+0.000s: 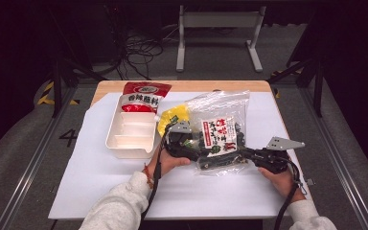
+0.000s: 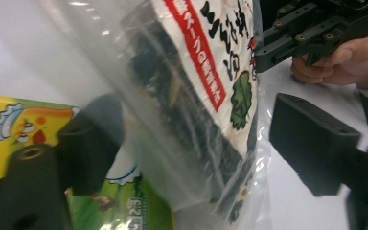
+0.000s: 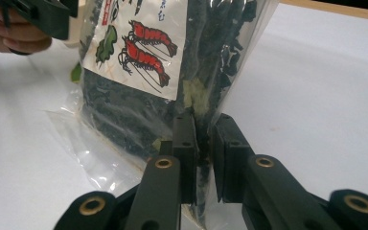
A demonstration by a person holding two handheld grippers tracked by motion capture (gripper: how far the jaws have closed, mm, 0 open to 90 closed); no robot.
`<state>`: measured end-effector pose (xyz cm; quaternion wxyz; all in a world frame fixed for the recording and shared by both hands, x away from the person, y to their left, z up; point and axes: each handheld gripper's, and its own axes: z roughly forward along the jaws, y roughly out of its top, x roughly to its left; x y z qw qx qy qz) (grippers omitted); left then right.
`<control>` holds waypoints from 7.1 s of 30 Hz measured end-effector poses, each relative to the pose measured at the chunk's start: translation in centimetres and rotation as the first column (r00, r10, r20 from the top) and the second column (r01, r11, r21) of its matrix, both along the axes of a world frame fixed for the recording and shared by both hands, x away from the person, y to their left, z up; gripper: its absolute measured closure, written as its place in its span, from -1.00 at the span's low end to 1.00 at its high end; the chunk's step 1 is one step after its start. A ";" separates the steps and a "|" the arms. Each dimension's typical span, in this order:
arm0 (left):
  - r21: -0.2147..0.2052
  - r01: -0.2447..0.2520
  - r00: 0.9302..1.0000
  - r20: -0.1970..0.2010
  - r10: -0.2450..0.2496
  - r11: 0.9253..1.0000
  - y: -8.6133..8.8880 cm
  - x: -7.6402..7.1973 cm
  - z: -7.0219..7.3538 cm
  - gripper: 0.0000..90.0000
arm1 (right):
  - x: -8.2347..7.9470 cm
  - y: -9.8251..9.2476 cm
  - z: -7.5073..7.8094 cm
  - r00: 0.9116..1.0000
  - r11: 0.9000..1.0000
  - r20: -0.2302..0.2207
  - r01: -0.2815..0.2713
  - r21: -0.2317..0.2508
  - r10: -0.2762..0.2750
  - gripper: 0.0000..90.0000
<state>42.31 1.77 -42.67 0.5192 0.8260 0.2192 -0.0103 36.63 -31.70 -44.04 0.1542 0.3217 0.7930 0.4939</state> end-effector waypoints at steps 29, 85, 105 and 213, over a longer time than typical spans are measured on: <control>-0.226 0.049 0.987 0.158 -0.012 0.973 6.2 -3.8 4.9 0.67 | -2.2 3.9 3.1 0.996 1.000 0.084 0.003 -0.003 -0.002 0.26; -0.186 -0.370 0.838 0.356 0.414 0.910 23.5 -0.1 7.0 0.67 | -2.6 3.3 0.9 0.997 0.991 0.022 0.070 -0.110 -0.068 -0.12; -0.084 -0.401 0.851 0.335 0.404 0.912 23.4 0.4 6.8 0.67 | -2.8 3.1 0.7 0.997 0.991 0.008 0.071 -0.115 -0.070 -0.20; -0.064 -0.516 0.791 0.346 0.504 0.854 24.3 -3.8 4.6 0.38 | -0.3 5.9 1.6 1.000 0.991 0.019 -0.001 -0.132 0.004 -0.22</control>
